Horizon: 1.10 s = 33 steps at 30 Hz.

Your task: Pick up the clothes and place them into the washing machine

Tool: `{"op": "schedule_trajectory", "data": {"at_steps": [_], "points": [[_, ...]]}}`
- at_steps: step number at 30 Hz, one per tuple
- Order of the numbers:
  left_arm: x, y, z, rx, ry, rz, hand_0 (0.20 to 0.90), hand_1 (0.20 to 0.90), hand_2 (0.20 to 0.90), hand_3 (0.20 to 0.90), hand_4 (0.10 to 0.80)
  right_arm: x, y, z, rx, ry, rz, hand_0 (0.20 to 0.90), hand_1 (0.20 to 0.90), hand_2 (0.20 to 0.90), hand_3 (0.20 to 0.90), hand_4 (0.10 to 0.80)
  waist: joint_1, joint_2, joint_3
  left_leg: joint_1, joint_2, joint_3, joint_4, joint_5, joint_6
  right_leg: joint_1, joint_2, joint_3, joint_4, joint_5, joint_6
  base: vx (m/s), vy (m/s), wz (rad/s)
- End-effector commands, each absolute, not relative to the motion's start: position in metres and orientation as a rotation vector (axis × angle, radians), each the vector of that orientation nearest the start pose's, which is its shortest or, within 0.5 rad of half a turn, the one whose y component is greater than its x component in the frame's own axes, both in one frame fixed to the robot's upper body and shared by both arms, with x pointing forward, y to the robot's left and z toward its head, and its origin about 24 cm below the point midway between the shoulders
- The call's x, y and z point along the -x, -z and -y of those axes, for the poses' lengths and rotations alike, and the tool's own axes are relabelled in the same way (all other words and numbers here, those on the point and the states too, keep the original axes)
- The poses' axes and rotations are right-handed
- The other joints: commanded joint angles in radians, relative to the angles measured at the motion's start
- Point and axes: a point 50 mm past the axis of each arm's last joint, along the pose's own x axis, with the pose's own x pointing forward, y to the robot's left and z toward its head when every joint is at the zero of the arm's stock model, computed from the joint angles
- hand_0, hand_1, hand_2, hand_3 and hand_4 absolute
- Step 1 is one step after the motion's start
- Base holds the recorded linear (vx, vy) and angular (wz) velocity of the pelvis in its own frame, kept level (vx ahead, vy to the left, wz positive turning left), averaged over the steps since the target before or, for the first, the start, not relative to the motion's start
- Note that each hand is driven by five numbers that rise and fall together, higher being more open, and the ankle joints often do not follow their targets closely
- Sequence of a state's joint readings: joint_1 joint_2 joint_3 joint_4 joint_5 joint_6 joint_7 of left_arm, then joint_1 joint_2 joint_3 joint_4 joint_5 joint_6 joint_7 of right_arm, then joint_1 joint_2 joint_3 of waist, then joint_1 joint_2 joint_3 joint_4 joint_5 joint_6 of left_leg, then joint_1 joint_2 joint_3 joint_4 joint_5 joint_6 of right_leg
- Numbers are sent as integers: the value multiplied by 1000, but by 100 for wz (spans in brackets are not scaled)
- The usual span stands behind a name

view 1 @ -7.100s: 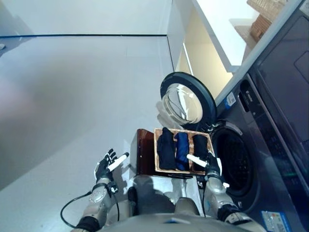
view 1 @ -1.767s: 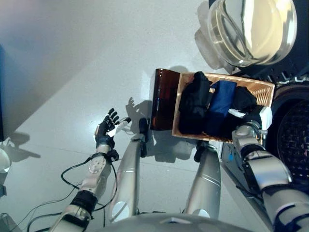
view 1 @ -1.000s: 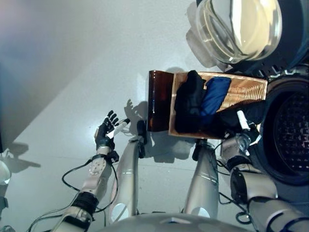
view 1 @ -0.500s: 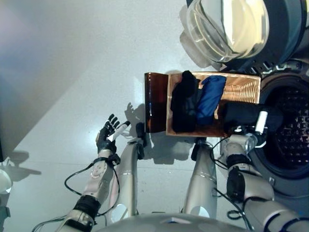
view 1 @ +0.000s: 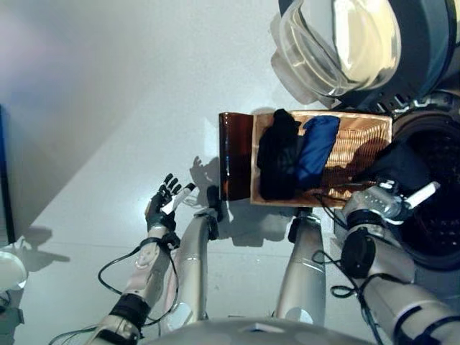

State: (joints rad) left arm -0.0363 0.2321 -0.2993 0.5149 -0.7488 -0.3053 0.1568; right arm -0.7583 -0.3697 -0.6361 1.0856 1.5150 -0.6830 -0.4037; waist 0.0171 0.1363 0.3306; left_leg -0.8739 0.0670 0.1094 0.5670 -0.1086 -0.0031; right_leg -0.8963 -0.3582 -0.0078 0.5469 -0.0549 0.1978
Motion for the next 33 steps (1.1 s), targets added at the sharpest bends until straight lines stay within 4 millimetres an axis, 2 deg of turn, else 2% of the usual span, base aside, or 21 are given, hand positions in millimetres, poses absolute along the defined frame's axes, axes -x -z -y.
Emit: {"op": "schedule_trajectory", "data": {"at_steps": [1, 8, 12, 17, 22, 23, 24, 25, 33], "points": [[-226, 44, -178, 378, -166, -250, 900, 900, 900, 900, 800, -259, -92, 409, -1434, 1504, 737, 200, 200, 200, 200, 300, -13, 36, -40, 56, 19, -54, -6, -60, -85, 44, 11, -2, -28, 36, -29, 0, 0, 0], [-220, 49, -179, 364, -159, -273, 900, 900, 900, 900, 800, -234, -132, 448, -1377, 1567, 851, 200, 200, 200, 200, 300, -4, 47, -57, 62, 15, -48, -21, -54, -88, 37, 10, 6, -25, 32, -29, 6, 0, 1], [-219, 48, -182, 356, -165, -269, 900, 900, 900, 900, 800, -218, -145, 462, -1333, 1627, 883, 200, 200, 200, 200, 300, -9, 48, -66, 60, 20, -48, -19, -56, -91, 27, 12, 11, -16, 30, -31, 0, 0, 0], [-216, 48, -185, 349, -170, -270, 900, 900, 900, 900, 800, -196, -149, 476, -1308, 1739, 891, 200, 200, 200, 200, 300, -17, 50, -76, 48, 25, -48, -20, -55, -94, 16, 15, 13, -16, 27, -32, 0, 0, 0], [-215, 47, -187, 350, -183, -264, 900, 900, 900, 900, 800, -198, -152, 475, -1293, 1739, 877, 200, 200, 200, 200, 300, -18, 52, -78, 38, 29, -42, -14, -57, -94, 1, 18, 18, -16, 33, -33, 1, 3, -2], [-215, 46, -188, 351, -182, -259, 900, 900, 900, 900, 800, -200, -151, 474, -1295, 1735, 872, 296, 296, 296, 296, 369, -19, 53, -77, 36, 29, -41, -13, -57, -93, -1, 18, 19, -16, 33, -32, -1, 1, -5], [-215, 46, -188, 352, -183, -259, 900, 900, 900, 900, 800, -201, -150, 473, -1297, 1731, 869, 713, 713, 713, 713, 667, -19, 53, -76, 33, 29, -41, -10, -58, -93, -2, 19, 19, -16, 34, -33, 0, 0, 0], [-216, 46, -189, 352, -185, -260, 900, 900, 900, 900, 800, -202, -149, 472, -1297, 1730, 865, 900, 900, 900, 900, 800, -19, 53, -77, 32, 28, -41, -8, -58, -92, -2, 19, 19, -15, 33, -34, 0, 0, 0], [-216, 46, -191, 369, -218, -259, 900, 900, 900, 900, 800, -218, -139, 459, -1324, 1696, 821, 900, 900, 900, 900, 800, -23, 45, -76, 28, 28, -37, -4, -60, -90, 0, 25, 18, -20, 37, -37, 1, 1, 0]]}}
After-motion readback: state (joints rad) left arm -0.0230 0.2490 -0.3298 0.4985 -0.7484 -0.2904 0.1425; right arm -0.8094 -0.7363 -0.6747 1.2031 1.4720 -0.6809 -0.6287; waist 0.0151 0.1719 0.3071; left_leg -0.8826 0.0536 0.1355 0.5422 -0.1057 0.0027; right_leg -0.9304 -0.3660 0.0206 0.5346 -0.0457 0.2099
